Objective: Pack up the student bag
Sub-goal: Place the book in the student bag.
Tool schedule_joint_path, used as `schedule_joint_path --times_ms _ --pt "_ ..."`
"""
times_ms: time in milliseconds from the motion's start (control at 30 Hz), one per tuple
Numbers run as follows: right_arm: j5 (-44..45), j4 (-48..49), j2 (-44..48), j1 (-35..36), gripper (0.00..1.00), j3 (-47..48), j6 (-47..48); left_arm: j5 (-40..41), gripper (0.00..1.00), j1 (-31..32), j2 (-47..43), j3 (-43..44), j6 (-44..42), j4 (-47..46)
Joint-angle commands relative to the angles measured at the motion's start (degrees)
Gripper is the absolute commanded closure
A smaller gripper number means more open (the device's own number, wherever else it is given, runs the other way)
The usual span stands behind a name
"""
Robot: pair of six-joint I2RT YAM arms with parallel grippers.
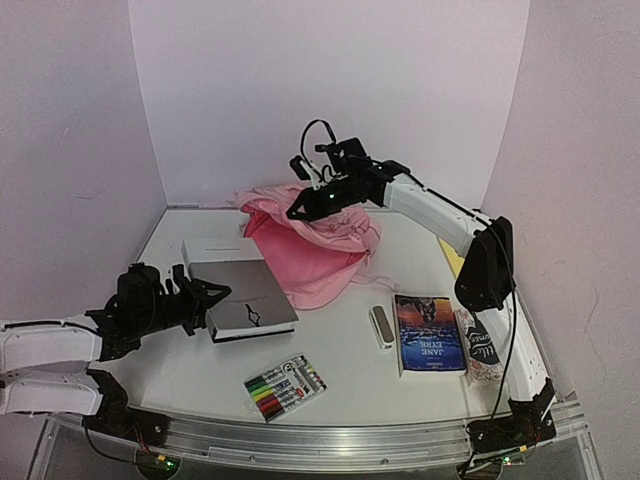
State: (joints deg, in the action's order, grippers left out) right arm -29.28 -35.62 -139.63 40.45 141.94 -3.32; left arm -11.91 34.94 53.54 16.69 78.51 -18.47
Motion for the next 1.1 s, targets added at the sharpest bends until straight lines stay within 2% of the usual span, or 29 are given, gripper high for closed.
schedule_joint_path --times_ms 0,133,333,467,733,1067 --pt "-8.03 9.56 7.44 0.44 1.00 -0.16 -5.05 -5.38 0.94 -0.05 10.30 6.27 0.22 -14.65" --pt "-11.26 10.30 7.51 0.63 1.00 0.00 -5.46 -8.42 0.96 -0.35 19.88 11.80 -0.01 -21.84" --pt "-14.49 10.42 9.49 1.28 1.00 -2.85 -4.32 -8.16 0.97 -3.62 24.88 15.03 0.28 -26.53" --pt "-16.41 10.53 10.82 2.14 1.00 -4.33 -3.06 -9.10 0.99 -5.73 29.19 18.97 -0.83 -25.14" --pt "-17.71 10.98 11.21 3.50 1.00 -3.89 -4.12 -1.81 1.00 -5.82 38.89 24.02 -0.10 -32.35" --pt "-19.06 12.54 8.30 4.37 1.00 -0.08 -6.78 0.10 0.99 -3.33 50.16 33.65 -0.34 -32.91"
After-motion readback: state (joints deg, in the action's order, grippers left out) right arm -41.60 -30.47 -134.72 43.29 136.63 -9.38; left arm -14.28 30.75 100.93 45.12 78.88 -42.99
